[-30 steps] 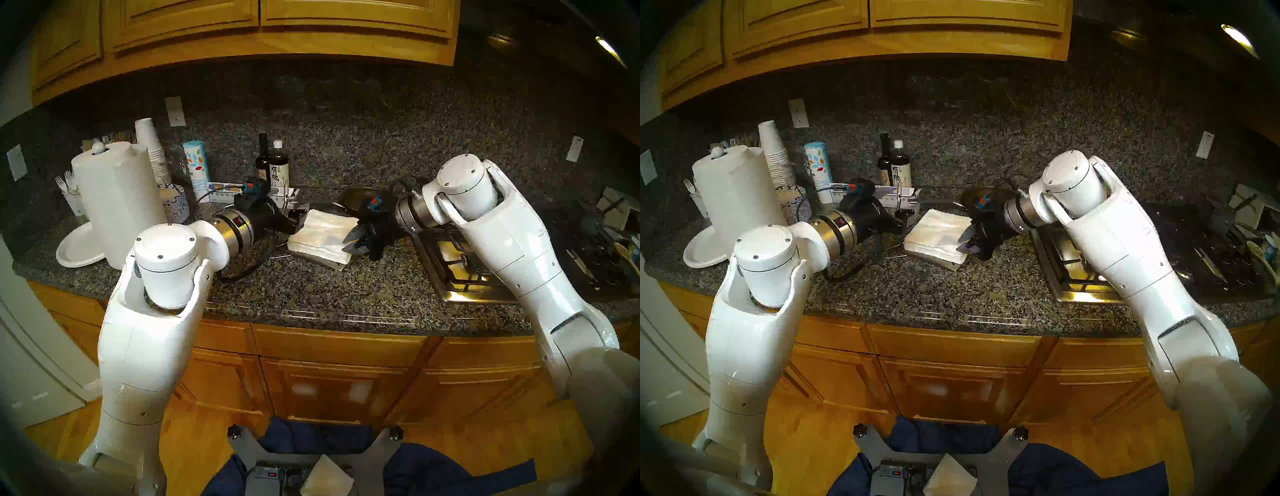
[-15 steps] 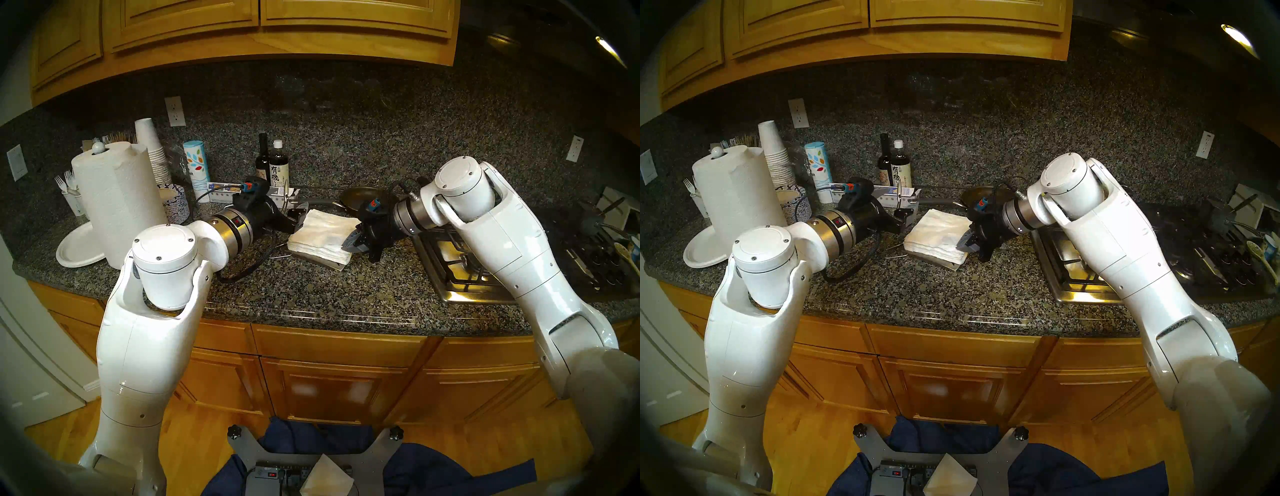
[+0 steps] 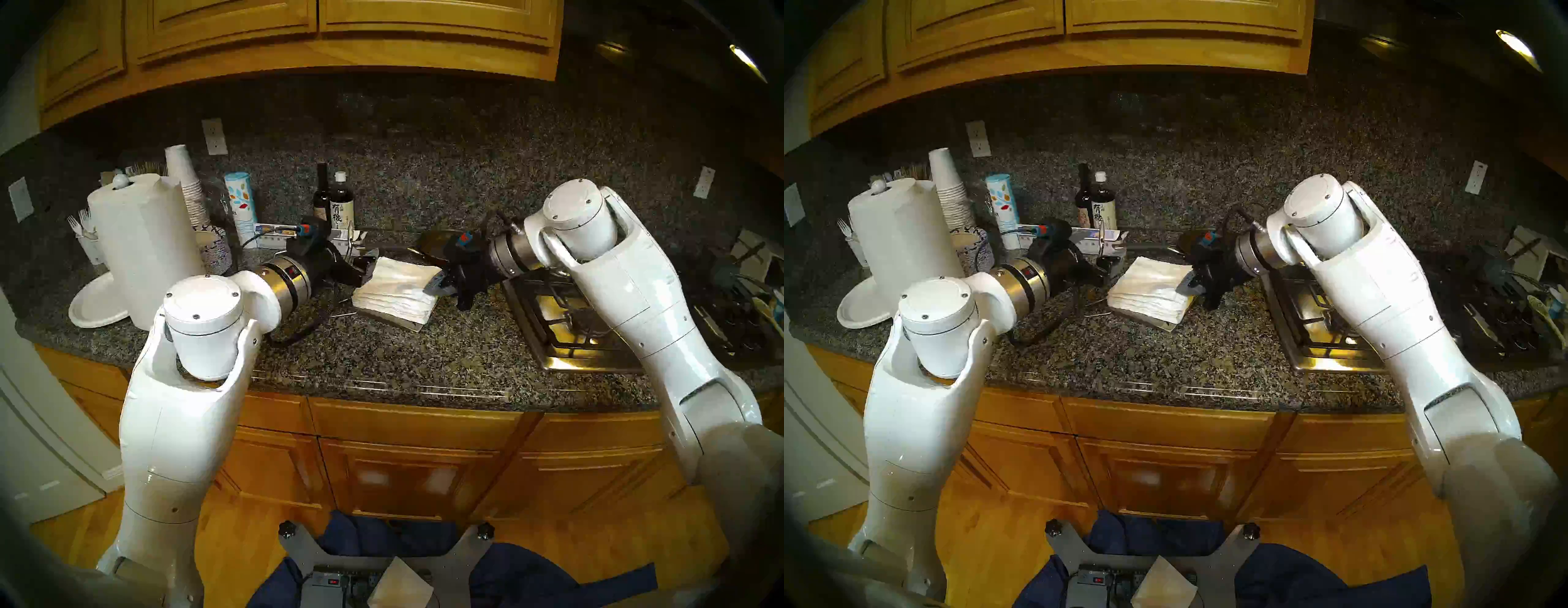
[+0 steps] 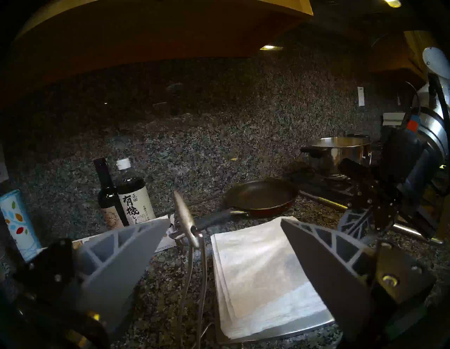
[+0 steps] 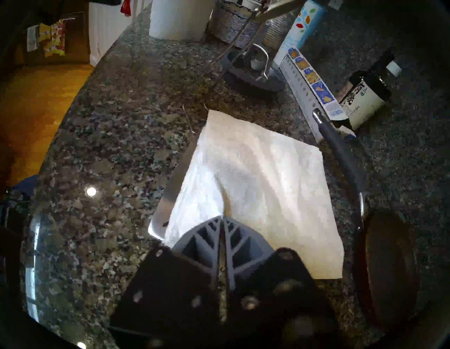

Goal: Take napkin out of napkin holder

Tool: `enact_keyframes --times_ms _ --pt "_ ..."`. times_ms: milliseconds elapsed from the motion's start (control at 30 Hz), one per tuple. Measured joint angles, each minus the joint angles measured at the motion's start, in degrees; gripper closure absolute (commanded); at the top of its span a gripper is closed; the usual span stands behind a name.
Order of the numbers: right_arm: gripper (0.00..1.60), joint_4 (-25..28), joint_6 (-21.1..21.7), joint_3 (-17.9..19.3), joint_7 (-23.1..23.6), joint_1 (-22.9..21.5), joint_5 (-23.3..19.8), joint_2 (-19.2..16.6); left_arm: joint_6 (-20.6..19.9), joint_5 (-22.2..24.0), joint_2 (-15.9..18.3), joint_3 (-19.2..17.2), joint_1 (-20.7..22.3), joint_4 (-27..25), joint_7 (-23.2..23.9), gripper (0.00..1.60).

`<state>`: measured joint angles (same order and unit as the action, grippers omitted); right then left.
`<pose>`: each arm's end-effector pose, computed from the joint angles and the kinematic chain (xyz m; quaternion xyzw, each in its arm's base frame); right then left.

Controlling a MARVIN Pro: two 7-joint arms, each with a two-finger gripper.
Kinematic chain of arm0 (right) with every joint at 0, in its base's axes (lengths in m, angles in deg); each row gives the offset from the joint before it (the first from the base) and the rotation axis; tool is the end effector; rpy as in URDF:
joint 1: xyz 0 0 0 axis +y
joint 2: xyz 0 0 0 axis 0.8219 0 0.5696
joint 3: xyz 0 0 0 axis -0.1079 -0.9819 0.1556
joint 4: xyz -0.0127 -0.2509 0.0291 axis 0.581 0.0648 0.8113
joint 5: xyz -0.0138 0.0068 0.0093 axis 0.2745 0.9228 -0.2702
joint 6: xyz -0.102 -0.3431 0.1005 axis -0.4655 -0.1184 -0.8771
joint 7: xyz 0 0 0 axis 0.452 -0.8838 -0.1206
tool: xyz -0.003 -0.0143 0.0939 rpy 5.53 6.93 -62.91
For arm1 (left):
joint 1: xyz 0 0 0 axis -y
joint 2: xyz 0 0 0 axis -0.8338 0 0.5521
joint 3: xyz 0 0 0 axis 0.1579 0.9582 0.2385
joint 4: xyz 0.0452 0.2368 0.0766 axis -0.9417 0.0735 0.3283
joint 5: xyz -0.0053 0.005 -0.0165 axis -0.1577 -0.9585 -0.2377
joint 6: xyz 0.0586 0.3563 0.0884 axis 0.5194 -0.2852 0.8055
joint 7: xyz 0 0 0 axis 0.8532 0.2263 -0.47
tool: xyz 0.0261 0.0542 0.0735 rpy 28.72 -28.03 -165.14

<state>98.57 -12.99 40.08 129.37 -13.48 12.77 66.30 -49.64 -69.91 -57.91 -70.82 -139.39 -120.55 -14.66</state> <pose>0.5209 0.0537 -0.0473 -0.6602 -0.6329 -0.3882 0.1138 0.4376 -0.0487 -0.0466 0.6914 -0.2413 0.6727 0.1056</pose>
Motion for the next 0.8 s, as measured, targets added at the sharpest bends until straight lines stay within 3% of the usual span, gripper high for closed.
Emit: enact_keyframes --times_ms 267,800 --pt "1.59 2.2 1.3 1.2 -0.1 -0.5 1.0 -1.9 0.1 0.0 -0.1 0.1 0.1 0.1 0.0 0.00" --pt "1.60 7.3 4.7 4.3 -0.9 0.4 3.4 -7.3 0.5 0.0 -0.1 0.0 0.1 0.4 0.0 0.00"
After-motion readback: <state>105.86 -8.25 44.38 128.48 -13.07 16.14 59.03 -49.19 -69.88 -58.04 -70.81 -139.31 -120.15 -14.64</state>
